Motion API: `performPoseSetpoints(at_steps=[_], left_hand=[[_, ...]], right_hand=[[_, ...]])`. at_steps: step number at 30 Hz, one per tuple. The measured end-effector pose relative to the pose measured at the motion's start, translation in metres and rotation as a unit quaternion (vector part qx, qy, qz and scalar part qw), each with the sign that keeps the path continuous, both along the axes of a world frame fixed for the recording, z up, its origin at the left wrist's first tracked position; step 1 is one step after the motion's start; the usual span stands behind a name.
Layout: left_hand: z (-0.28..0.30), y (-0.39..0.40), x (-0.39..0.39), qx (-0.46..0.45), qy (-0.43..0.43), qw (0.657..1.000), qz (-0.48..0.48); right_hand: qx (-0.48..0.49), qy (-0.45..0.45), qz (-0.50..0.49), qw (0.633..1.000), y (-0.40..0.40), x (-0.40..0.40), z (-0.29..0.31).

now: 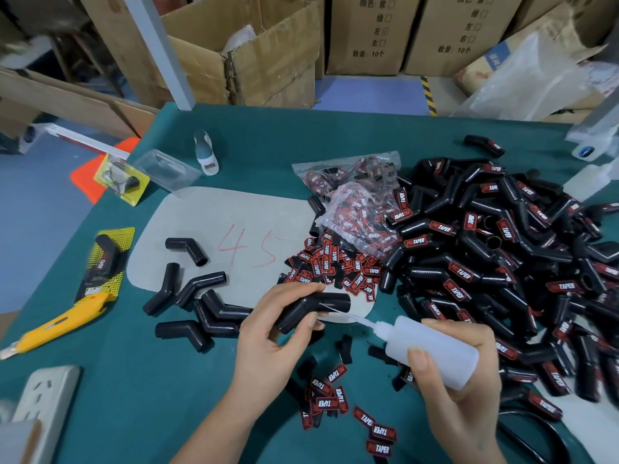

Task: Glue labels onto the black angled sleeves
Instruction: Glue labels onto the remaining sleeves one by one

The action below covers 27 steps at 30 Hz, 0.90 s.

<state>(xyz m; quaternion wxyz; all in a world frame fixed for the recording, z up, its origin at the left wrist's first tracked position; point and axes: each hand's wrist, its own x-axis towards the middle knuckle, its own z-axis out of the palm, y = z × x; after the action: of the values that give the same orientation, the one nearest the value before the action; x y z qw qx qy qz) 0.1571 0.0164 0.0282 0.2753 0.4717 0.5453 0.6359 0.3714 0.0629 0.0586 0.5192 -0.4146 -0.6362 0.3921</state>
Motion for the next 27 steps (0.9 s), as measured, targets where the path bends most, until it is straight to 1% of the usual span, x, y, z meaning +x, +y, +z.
performPoseSetpoints(at_steps=[7,10,27], left_hand=[[0.0007,0.0012,-0.0002,0.006,0.024,1.0,0.005],[0.0,0.0013,-0.001,0.002,0.027,1.0,0.007],[-0.003,-0.0003,-0.0007,0.006,0.052,0.999,0.008]], right_hand=[[0.009,-0.009,0.005,1.0,0.0008,-0.0005,0.0007],[0.011,0.002,0.0,1.0,0.0004,0.001,-0.0019],[0.021,-0.005,0.004,1.0,0.0005,0.0012,-0.0021]])
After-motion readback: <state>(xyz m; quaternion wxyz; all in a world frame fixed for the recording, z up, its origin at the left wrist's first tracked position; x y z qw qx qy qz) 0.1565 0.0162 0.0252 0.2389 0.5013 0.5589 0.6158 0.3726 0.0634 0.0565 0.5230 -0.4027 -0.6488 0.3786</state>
